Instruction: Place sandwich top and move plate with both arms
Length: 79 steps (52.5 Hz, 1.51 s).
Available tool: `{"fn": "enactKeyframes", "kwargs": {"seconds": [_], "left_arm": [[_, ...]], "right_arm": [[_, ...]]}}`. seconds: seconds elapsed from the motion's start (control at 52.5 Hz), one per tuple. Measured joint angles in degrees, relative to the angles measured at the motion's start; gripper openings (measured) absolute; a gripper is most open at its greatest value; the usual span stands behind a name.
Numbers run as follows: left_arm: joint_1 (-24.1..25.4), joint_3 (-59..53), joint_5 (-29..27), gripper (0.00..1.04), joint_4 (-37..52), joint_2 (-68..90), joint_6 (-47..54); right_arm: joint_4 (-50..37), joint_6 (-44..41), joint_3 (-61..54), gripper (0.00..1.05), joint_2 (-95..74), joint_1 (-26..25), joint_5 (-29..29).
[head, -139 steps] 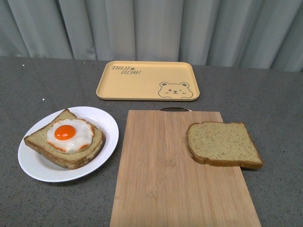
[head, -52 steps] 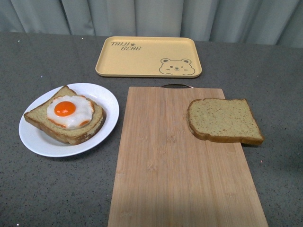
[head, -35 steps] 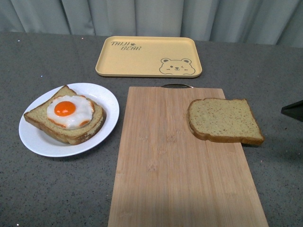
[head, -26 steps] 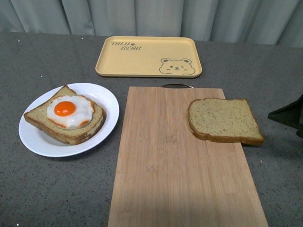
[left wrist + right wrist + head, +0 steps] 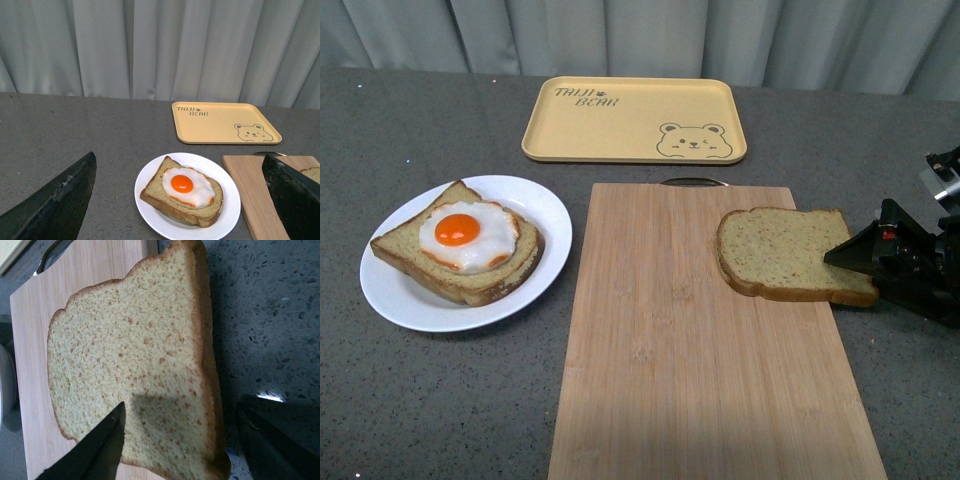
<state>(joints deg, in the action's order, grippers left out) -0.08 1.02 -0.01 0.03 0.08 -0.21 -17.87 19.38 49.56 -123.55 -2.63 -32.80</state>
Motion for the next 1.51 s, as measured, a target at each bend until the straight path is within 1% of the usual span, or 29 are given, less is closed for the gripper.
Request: {"fn": "enactKeyframes", "kwargs": {"seconds": [0.038, 0.057, 0.21, 0.343, 0.381, 0.553, 0.61, 0.705, 0.858, 0.915, 0.991, 1.086, 1.143, 1.296, 1.391, 1.506], "left_arm": [[0.00, 0.00, 0.00, 0.98, 0.00, 0.00, 0.00], [0.00, 0.00, 0.02, 0.98, 0.00, 0.00, 0.00], [0.00, 0.00, 0.00, 0.98, 0.00, 0.00, 0.00], [0.00, 0.00, 0.00, 0.98, 0.00, 0.00, 0.00], [0.00, 0.00, 0.00, 0.98, 0.00, 0.00, 0.00], [0.00, 0.00, 0.00, 0.98, 0.00, 0.00, 0.00], [0.00, 0.00, 0.00, 0.98, 0.00, 0.00, 0.00], [0.00, 0.00, 0.02, 0.98, 0.00, 0.00, 0.00], [0.00, 0.00, 0.00, 0.98, 0.00, 0.00, 0.00], [0.00, 0.00, 0.00, 0.98, 0.00, 0.00, 0.00], [0.00, 0.00, 0.00, 0.98, 0.00, 0.00, 0.00], [0.00, 0.00, 0.00, 0.98, 0.00, 0.00, 0.00], [0.00, 0.00, 0.00, 0.98, 0.00, 0.00, 0.00], [0.00, 0.00, 0.00, 0.98, 0.00, 0.00, 0.00], [0.00, 0.00, 0.00, 0.98, 0.00, 0.00, 0.00], [0.00, 0.00, 0.02, 0.98, 0.00, 0.00, 0.00]], "right_arm": [[0.55, 0.28, 0.57, 0.57, -0.39, 0.24, 0.48], [1.11, 0.68, 1.01, 0.51, -0.66, 0.42, 0.76], [3.58, 1.27, 1.95, 0.20, -0.39, 0.17, 0.79], [3.23, 2.38, 1.46, 0.06, 1.51, -0.46, -1.29], [2.62, 3.41, 0.85, 0.03, 2.99, -0.87, -2.97], [-2.23, 9.35, -1.42, 0.02, 11.61, -0.98, -9.62], [-4.02, 11.76, -1.55, 0.02, 14.03, 0.02, -11.45], [-6.58, 15.91, -1.05, 0.02, 15.67, 3.72, -12.74], [-10.36, 21.81, 1.90, 0.02, 12.13, 12.09, -11.85], [-12.11, 25.24, 4.39, 0.02, 9.25, 16.26, -11.41], [-12.33, 27.87, 7.93, 0.02, 6.25, 20.17, -10.49], [-10.49, 29.70, 13.86, 0.02, 1.68, 24.59, -8.98], [-8.74, 30.49, 17.44, 0.02, -1.20, 26.60, -8.35], [-7.76, 31.50, 23.65, 0.02, -6.51, 30.03, -8.15], [-4.98, 31.50, 28.37, 0.02, -9.55, 32.20, -7.72], [-2.60, 31.41, 31.76, 0.02, -12.24, 33.42, -7.23]]}}
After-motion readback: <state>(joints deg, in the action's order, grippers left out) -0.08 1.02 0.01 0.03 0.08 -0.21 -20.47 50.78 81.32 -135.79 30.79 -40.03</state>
